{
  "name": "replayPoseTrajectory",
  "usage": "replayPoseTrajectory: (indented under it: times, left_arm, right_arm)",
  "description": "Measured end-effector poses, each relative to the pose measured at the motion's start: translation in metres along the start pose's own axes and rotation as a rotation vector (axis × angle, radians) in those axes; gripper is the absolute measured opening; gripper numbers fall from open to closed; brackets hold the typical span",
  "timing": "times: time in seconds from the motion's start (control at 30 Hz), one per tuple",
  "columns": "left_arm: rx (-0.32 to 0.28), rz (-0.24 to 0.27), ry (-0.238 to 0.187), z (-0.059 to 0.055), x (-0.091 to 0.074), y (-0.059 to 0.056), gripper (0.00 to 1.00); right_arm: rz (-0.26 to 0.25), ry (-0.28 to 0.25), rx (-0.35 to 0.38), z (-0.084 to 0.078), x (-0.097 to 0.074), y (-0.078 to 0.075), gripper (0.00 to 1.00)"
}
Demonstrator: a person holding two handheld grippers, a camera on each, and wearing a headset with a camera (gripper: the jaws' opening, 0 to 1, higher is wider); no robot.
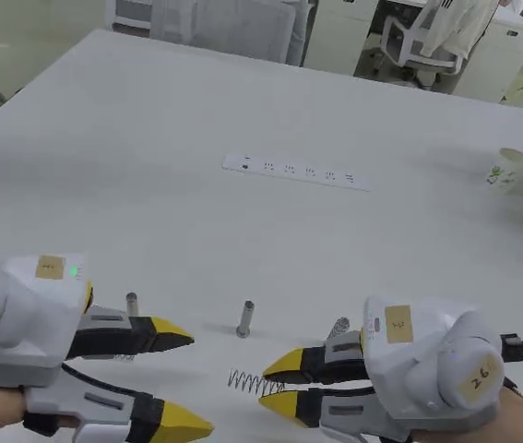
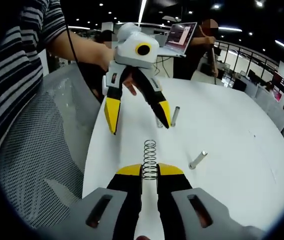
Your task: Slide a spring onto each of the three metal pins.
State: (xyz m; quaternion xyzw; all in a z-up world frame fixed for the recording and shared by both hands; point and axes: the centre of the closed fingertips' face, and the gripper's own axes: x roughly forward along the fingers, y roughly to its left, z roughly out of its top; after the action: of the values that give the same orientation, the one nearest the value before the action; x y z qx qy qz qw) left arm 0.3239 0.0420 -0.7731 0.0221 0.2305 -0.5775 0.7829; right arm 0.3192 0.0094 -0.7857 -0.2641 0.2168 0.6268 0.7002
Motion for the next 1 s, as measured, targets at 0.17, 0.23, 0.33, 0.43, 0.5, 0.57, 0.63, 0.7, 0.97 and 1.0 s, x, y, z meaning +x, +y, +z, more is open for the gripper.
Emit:
replayPoseTrajectory:
  times: [0.17,0.23,0.33,0.43,0.5,0.57,0.63,0.7,0.97,1.0]
  left_arm:
    - [0.011,-0.037,-0.017,0.009,0.005,-0.002,0.40]
    - [0.013,-0.056,-0.023,0.011,0.007,-0.004,0.37]
    - [0.020,-0.083,-0.020,0.011,0.012,-0.008,0.31]
    - [0.031,-0.097,-0.015,0.009,0.016,-0.011,0.26]
    - [0.036,-0.106,-0.019,0.011,0.019,-0.013,0.24]
    - [0.045,-0.114,-0.022,0.012,0.021,-0.015,0.21]
    - [0.049,-0.117,-0.020,0.013,0.021,-0.015,0.16]
    - [0.045,-0.123,-0.034,0.016,0.022,-0.015,0.12]
    - [0.062,-0.138,-0.043,0.018,0.023,-0.017,0.05]
    - [0.067,-0.139,-0.046,0.018,0.023,-0.017,0.04]
  right_arm:
    - [0.018,-0.019,-0.019,0.006,-0.002,0.003,0.07]
    - [0.021,-0.020,-0.030,0.007,-0.002,0.003,0.07]
    - [0.028,-0.025,-0.046,0.008,-0.003,0.004,0.07]
    - [0.037,-0.030,-0.065,0.010,-0.004,0.005,0.07]
    - [0.043,-0.031,-0.067,0.010,-0.005,0.005,0.07]
    - [0.049,-0.033,-0.065,0.011,-0.005,0.005,0.07]
    - [0.049,-0.032,-0.064,0.011,-0.005,0.005,0.07]
    - [0.052,-0.036,-0.065,0.013,-0.005,0.005,0.07]
    - [0.053,-0.048,-0.064,0.018,-0.006,0.005,0.07]
    - [0.053,-0.048,-0.062,0.018,-0.006,0.005,0.07]
